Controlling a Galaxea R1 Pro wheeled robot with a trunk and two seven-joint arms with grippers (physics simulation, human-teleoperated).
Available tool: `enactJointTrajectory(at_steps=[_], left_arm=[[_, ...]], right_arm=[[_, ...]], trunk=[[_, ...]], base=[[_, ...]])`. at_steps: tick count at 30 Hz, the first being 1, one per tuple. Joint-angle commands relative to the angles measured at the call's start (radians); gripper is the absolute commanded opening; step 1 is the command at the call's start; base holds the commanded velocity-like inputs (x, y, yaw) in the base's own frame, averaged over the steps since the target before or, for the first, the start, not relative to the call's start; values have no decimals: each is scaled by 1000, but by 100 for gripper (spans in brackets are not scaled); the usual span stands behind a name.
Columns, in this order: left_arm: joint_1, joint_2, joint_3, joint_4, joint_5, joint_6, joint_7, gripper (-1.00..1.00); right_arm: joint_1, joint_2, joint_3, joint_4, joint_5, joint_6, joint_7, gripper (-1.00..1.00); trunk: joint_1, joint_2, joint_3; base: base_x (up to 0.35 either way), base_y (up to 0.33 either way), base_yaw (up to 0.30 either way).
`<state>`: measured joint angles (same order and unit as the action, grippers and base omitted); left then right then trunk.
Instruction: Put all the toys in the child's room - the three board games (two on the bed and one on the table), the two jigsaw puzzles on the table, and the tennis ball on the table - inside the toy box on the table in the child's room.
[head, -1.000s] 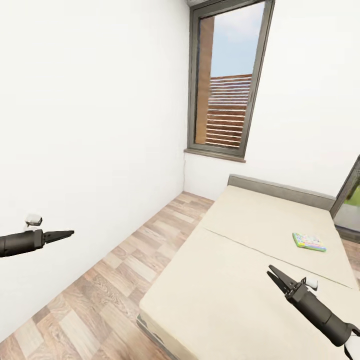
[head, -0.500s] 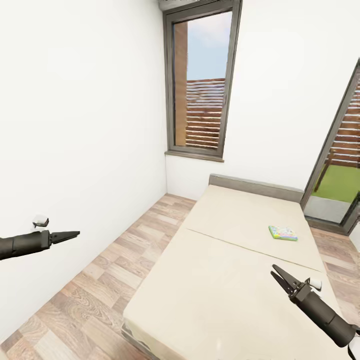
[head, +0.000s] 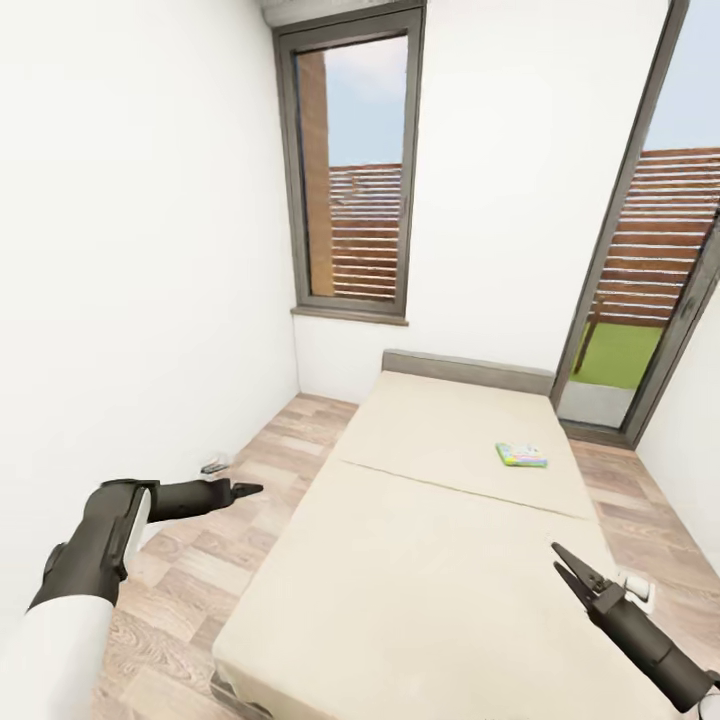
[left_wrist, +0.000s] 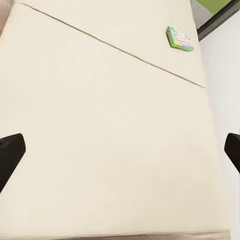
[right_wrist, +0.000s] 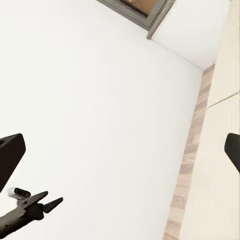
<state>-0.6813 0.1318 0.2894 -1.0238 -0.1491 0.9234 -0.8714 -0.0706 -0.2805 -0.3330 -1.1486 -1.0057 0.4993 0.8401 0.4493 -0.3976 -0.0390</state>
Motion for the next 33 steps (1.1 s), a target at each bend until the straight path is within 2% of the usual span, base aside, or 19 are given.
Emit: enactJointTrajectory(at_steps=[1, 3, 6, 13, 16, 20, 22, 23, 24, 25, 27, 33], left_arm=[[-1, -8, 2, -1, -10, 4, 17, 100], [-1, -23, 1, -1, -7, 3, 87, 100], [-1, -28, 0, -1, -6, 1, 116, 100], [-1, -28, 7, -3, -3, -3, 133, 100], [0, -26, 7, -4, -3, -31, 135, 100], [0, -26, 7, -4, -4, -81, 136, 100], [0, -26, 7, -4, -4, -92, 136, 100], [0, -26, 7, -4, -4, -94, 136, 100], [0, -26, 7, -4, -3, -96, 136, 100], [0, -26, 7, -4, -4, -97, 136, 100], [0, -26, 7, -4, -4, -98, 139, 100], [0, -22, 8, -4, -6, -98, 141, 100]], right_arm=[[-1, 0, 0, 2, -6, 6, -1, 100], [-1, 0, 0, 5, -4, 2, -12, 100], [-1, 1, 1, 1, -2, -4, -44, 100], [-1, 1, 9, -28, -2, -40, -201, 100], [-1, 1, 14, -58, -2, -43, -264, 100], [-1, 1, 63, -159, 0, -44, -354, 100], [-1, 0, 118, -230, 17, -42, -450, 100], [-1, 0, 130, -243, 24, -43, -480, 100], [-1, -2, 145, -261, 36, -43, -539, 100], [-1, -5, 152, -272, 45, -43, -589, 100], [0, -5, 156, -282, 54, -43, -638, 100], [-1, -3, 158, -289, 63, -46, -690, 100]], trunk=[[1, -2, -1], [1, -2, 0], [1, -2, 3], [1, -2, 9], [1, -2, 11], [1, -2, 15], [1, -2, 16], [1, -2, 17], [1, -2, 18], [1, -2, 19], [1, -2, 21], [1, -2, 26]], base=[[0, 0, -259], [0, 0, -259], [0, 0, -259], [0, 0, -258], [0, 0, -258], [0, 0, -258], [0, 0, -258], [0, 0, -258], [0, 0, -258], [0, 0, -258], [0, 0, -258], [0, -23, -258]])
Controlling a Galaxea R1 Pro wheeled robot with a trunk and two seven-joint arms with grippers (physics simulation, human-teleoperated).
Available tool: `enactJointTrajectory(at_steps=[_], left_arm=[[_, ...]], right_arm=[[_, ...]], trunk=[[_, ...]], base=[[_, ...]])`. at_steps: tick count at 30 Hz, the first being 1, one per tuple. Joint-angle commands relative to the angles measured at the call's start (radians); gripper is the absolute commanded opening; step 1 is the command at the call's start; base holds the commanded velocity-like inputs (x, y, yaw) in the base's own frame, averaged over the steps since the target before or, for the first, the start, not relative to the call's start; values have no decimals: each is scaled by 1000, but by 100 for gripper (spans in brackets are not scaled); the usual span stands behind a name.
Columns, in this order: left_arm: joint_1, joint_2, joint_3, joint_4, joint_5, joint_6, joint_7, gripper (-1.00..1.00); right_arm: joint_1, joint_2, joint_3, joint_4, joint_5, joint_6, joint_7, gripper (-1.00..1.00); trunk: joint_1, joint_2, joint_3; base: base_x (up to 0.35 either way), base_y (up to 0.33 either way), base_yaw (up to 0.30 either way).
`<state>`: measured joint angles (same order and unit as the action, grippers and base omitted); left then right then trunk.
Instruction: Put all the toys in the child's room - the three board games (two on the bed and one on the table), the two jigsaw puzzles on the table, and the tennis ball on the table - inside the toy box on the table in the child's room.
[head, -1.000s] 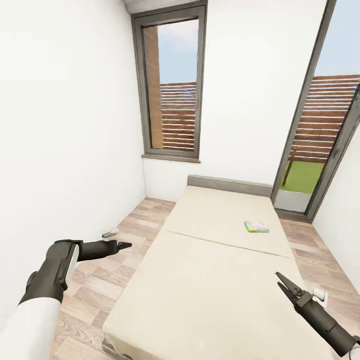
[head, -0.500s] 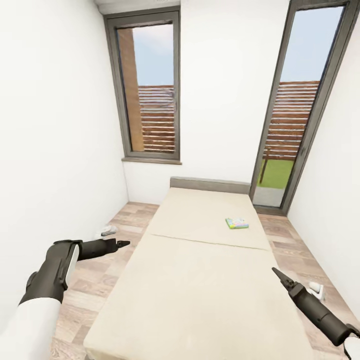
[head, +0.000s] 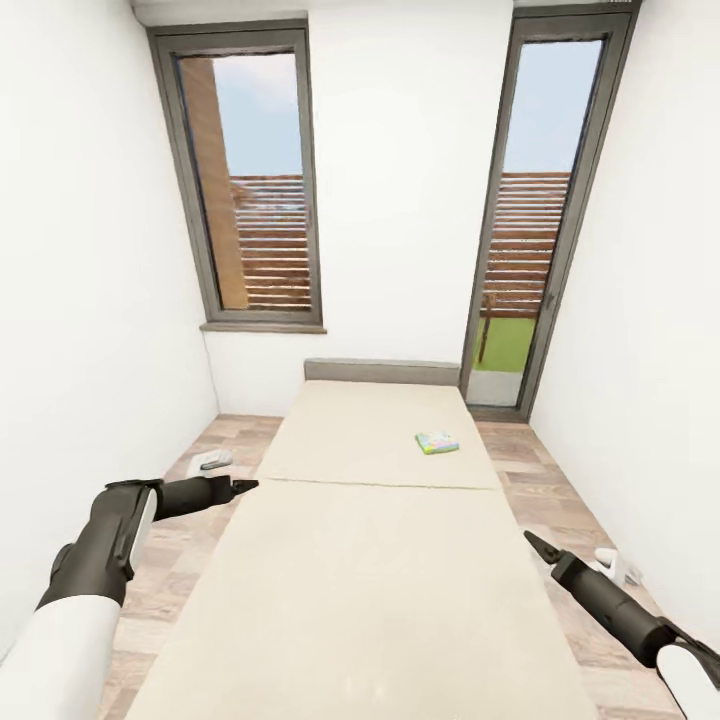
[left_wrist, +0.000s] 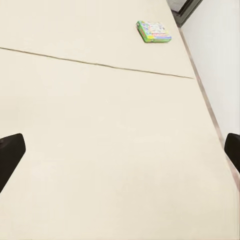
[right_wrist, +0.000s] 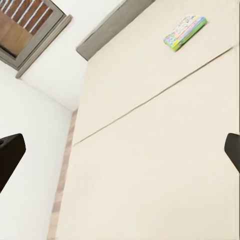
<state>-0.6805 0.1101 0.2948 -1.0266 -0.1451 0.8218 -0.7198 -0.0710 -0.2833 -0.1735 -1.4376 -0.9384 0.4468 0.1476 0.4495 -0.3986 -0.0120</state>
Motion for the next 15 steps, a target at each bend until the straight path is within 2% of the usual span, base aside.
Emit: enactJointTrajectory(at_steps=[1, 7, 11, 15], left_arm=[[-1, 0, 3, -1, -10, 3, -9, 100], [-1, 1, 2, -1, -10, 5, -4, 100], [-1, -1, 2, -1, -10, 5, -3, 100], [-1, -1, 1, -1, -10, 5, -3, 100]], right_arm=[[-1, 0, -1, 0, -4, 6, 0, 100], [-1, -6, -7, 12, -3, -12, -15, 100], [-1, -7, -32, 22, -3, -23, -62, 100], [-1, -3, -41, 26, -1, -26, -93, 100]], trunk=[[1, -1, 0], [1, -1, 5], [1, -1, 8], [1, -1, 12]], base=[[0, -115, -258], [0, -226, -258], [0, -279, -258], [0, -291, -258]])
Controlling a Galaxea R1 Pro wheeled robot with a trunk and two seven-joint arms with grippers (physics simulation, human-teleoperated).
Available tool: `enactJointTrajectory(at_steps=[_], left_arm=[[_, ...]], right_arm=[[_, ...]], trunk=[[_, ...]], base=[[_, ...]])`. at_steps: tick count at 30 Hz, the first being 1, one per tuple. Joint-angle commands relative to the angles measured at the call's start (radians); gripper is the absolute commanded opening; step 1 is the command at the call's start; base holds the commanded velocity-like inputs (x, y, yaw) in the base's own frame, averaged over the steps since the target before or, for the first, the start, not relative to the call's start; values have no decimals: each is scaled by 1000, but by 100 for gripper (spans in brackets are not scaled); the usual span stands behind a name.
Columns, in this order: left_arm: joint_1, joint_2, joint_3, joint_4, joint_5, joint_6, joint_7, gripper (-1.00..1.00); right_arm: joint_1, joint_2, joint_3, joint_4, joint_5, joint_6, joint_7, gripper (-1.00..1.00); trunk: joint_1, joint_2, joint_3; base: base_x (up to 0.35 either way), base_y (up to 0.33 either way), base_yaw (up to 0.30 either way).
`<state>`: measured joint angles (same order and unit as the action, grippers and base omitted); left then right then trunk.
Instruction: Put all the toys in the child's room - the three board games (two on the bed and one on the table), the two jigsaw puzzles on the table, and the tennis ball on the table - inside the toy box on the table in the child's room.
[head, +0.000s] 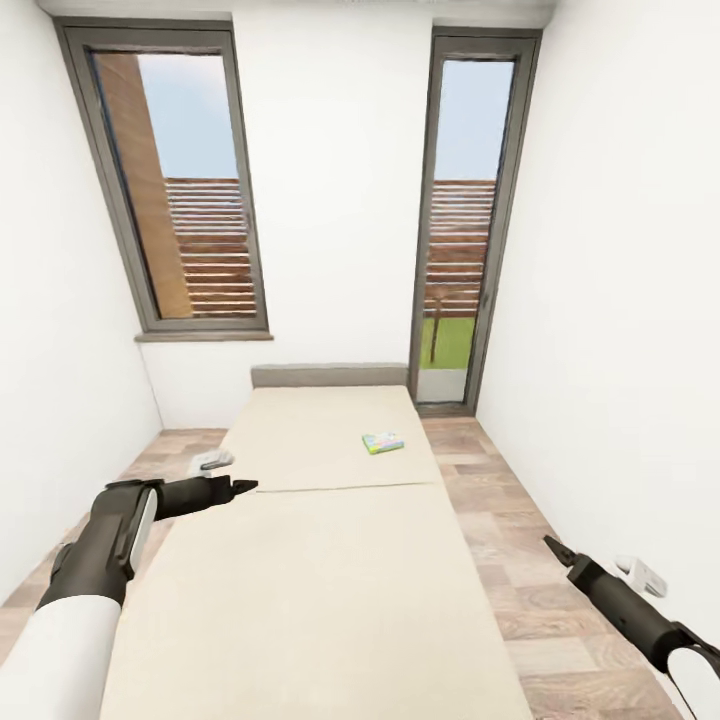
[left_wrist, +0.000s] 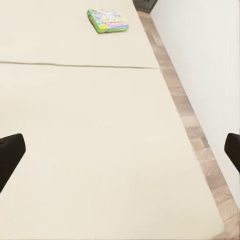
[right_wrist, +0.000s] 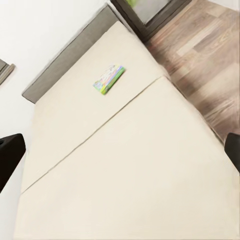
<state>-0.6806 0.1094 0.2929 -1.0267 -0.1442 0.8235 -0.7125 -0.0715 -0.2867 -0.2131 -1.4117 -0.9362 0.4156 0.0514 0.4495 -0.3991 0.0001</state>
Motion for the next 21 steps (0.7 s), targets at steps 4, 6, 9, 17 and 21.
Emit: enactJointTrajectory(at_steps=[4, 6, 9, 17, 21], left_arm=[[0, -2, 2, -2, -10, 3, -11, 100], [0, -1, 2, -2, -10, 3, -11, 100], [0, 1, 3, -2, -11, 3, -11, 100], [0, 2, 5, -3, -11, 3, -11, 100], [0, 3, 6, -3, -11, 3, -11, 100]], right_arm=[[-1, 3, 0, 2, 28, 6, -9, 100], [-2, 4, 0, 2, 49, 6, -12, 100], [-3, 5, -2, 2, 86, 7, -15, 100], [-21, 6, 3, 1, 108, 16, -19, 100], [-26, 6, 5, 1, 108, 18, -21, 100]], trunk=[[0, -1, 3], [0, -1, 5], [0, -1, 7], [0, -1, 12], [0, -1, 12]], base=[[0, -251, -258], [0, -120, -258], [0, -53, -258], [0, -31, -171], [0, -197, -27]])
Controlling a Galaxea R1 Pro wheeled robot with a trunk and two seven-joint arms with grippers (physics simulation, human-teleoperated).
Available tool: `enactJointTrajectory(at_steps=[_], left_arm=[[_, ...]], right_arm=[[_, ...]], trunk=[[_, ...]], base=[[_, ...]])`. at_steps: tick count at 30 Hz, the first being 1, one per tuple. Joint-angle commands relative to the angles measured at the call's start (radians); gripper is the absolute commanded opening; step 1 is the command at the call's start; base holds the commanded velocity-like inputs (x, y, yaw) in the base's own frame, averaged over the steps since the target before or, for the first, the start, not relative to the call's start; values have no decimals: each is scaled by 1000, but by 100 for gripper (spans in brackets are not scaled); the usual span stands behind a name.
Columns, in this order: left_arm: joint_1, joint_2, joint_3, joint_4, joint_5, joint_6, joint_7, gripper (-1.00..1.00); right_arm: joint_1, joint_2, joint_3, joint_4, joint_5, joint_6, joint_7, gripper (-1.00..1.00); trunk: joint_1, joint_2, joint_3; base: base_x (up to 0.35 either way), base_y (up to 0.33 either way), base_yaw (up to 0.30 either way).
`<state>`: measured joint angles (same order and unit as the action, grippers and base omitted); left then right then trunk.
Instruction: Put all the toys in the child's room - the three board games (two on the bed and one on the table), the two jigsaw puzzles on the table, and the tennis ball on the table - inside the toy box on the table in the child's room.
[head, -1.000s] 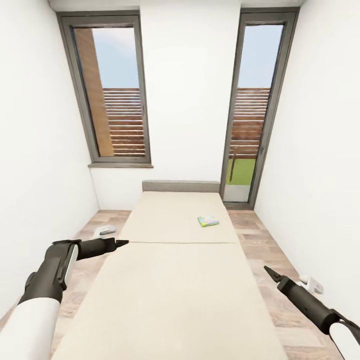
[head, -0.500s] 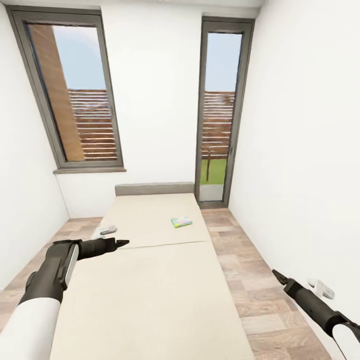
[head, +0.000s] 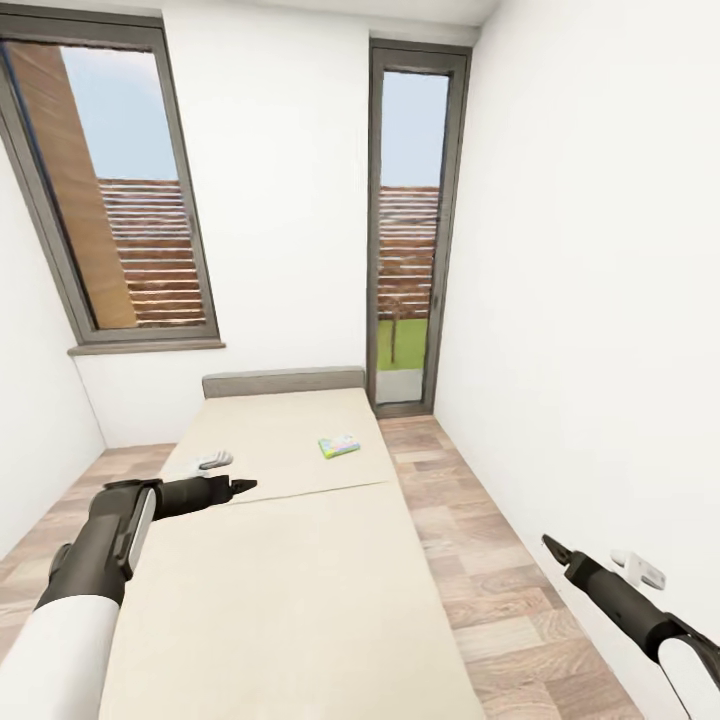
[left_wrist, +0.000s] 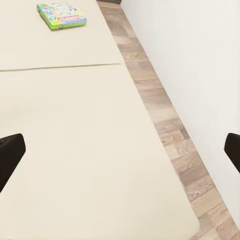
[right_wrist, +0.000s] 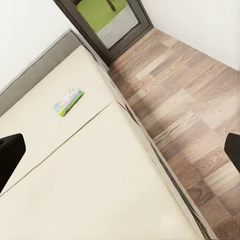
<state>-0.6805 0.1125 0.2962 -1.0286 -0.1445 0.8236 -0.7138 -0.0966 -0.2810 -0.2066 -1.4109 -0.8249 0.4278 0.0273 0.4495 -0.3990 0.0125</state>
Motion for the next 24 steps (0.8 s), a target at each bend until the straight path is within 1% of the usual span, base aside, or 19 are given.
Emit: enactJointTrajectory(at_steps=[1, 7, 10, 11, 17, 21, 24], left_arm=[[-1, -1, 3, -1, -10, 4, -10, 100], [-1, -1, 2, -1, -10, 4, -9, 100], [-1, -1, 2, -1, -11, 5, -8, 100], [-1, -1, 3, -1, -11, 5, -8, 100], [-1, -1, 4, -1, -11, 4, -9, 100], [-1, -1, 4, -1, -12, 5, -8, 100], [-1, -1, 4, -1, -12, 5, -7, 100]], right_arm=[[-5, 0, 0, 0, -3, 6, 2, 100], [-17, 0, 3, -1, -1, 12, -12, 100], [-19, 0, 4, -2, -1, 18, -51, 100], [-20, 1, 21, -4, 1, 26, -100, 100], [-20, 1, 74, -7, 7, 23, -134, 100], [-20, 2, 87, -9, 32, 22, -159, 100], [-20, 2, 89, -9, 47, 22, -165, 100]], trunk=[[0, -1, -1], [0, -1, -8], [0, -1, -12], [0, -1, -14], [0, -1, -20], [0, -1, -21], [0, -1, -21]], base=[[0, -258, -10], [0, -249, -4], [0, -95, -1], [0, -130, 0], [0, -130, 0], [0, -26, 4], [0, -78, 137]])
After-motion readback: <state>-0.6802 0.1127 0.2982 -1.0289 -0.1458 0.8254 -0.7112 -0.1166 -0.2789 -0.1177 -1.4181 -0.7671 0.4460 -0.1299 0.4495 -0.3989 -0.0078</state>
